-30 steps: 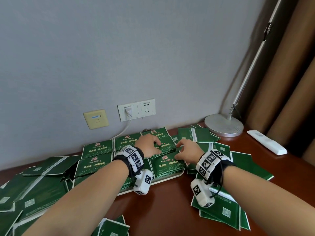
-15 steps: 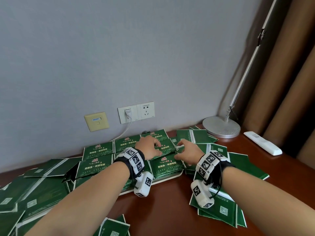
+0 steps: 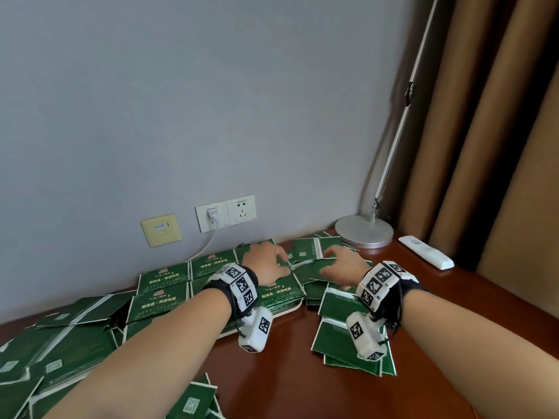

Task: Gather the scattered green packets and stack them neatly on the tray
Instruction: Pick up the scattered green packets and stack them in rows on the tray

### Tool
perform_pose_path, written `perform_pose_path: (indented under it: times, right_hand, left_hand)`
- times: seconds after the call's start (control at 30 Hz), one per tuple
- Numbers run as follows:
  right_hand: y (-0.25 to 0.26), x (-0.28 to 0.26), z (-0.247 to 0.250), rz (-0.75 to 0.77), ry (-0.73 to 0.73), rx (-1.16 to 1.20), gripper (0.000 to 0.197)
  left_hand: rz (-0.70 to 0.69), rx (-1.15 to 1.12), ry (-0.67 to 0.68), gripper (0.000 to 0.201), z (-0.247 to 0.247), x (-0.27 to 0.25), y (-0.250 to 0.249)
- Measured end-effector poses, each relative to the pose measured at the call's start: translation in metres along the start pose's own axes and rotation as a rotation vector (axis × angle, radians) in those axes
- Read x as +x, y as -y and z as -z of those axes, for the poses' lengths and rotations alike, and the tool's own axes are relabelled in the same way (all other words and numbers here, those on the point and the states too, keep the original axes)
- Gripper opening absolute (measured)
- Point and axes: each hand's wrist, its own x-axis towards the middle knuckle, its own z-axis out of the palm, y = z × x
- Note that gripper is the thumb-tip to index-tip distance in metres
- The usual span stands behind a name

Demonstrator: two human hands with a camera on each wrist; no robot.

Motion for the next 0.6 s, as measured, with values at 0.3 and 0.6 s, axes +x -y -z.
perform_pose_path:
  times: [0.3, 0.6]
  right_hand:
    - [-0.056, -0.046, 0.061, -0.105, -0.066, -0.025, 0.046]
    - [-0.123, -0.064, 0.095, -0.207, -0.072, -0.057, 0.039]
  left_hand:
    - [-0.116, 0.044, 0.077, 0.028, -0.024, -0.010, -0.077]
    - [-0.151, 0.067, 0.148, 0.031, -0.067, 0.000, -0.117]
